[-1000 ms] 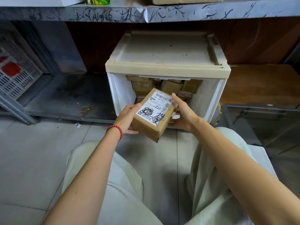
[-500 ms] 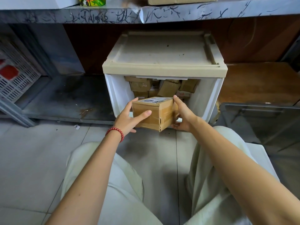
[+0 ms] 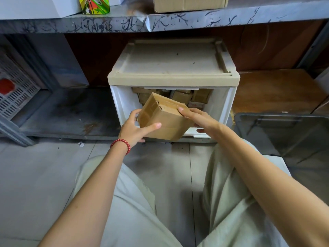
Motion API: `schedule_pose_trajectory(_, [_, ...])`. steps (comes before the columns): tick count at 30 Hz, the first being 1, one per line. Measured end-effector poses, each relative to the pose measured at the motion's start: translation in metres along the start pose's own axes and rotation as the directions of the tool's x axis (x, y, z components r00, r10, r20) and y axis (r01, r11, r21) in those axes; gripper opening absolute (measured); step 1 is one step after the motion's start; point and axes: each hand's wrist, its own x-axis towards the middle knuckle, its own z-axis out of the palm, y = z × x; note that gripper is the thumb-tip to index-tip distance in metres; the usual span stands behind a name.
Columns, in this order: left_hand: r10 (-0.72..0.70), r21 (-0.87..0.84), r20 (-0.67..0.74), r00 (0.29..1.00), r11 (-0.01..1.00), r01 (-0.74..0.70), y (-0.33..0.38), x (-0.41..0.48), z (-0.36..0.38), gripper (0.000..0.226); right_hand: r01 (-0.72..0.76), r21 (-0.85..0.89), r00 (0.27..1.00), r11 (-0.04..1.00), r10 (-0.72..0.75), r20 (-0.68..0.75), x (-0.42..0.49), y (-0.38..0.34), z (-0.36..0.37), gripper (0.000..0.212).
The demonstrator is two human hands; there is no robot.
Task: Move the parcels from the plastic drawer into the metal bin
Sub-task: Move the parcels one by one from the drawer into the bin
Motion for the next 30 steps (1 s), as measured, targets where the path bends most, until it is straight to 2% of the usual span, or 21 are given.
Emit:
schedule_pose_trajectory(3, [0.113,0.025,-0.052,0.992,0.993,-0.112,0.016,-0.002,0.014,0.089,0.047,0.006,0.999,0.999,-0.047,-0.02,-0.011,-0.004,-0.016,0.079])
schedule_pose_trajectory(7, [0.169,0.014,-0.04,0.985,0.986,-0.169,0.049,0.0,0.04,0.083,0.106,-0.019,0.992,0.994,-0.107,-0.063,-0.032,-0.002,-0.048,0.086])
schedule_pose_trajectory(11, [0.25,0.031,0.101,0.963,0.967,-0.255,0.095,0.002,0.078,0.072,0.184,-0.141,0.978,0.973,-0.196,-0.076,-0.066,0.007,-0.095,0.066])
schedule_pose_trajectory(14, [0.32,0.085,0.226,0.92,0.934,-0.346,0.134,0.004,0.116,0.065,0.182,-0.186,0.977,0.965,-0.199,-0.075,-0.092,0.021,-0.13,0.068])
schedule_pose_trajectory(17, [0.324,0.081,0.337,0.884,0.925,-0.37,0.161,0.002,0.162,0.058,0.154,-0.129,0.963,0.98,-0.178,-0.203,-0.118,0.04,-0.162,0.053])
schedule_pose_trajectory(20, [0.317,0.04,0.459,0.83,0.926,-0.376,0.175,-0.005,0.213,0.061,0.105,-0.093,0.92,0.99,-0.132,-0.368,-0.14,0.064,-0.192,0.038])
schedule_pose_trajectory(23, [0.329,0.055,0.547,0.77,0.904,-0.425,0.177,-0.015,0.264,0.054,0.032,-0.085,0.879,0.996,-0.068,-0.472,-0.157,0.099,-0.217,0.047])
schedule_pose_trajectory(26, [0.388,0.135,0.616,0.686,0.806,-0.577,0.174,-0.026,0.313,0.046,-0.042,-0.066,0.83,0.997,-0.002,-0.558,-0.172,0.139,-0.237,0.066])
schedule_pose_trajectory(28, [0.418,0.24,0.661,0.623,0.669,-0.704,0.169,-0.032,0.338,0.044,-0.112,-0.05,0.796,0.993,0.059,-0.602,-0.18,0.167,-0.246,0.064])
schedule_pose_trajectory(30, [0.412,0.307,0.703,0.579,0.559,-0.77,0.163,-0.036,0.357,0.044,-0.199,-0.03,0.764,0.98,0.136,-0.63,-0.187,0.195,-0.253,0.064])
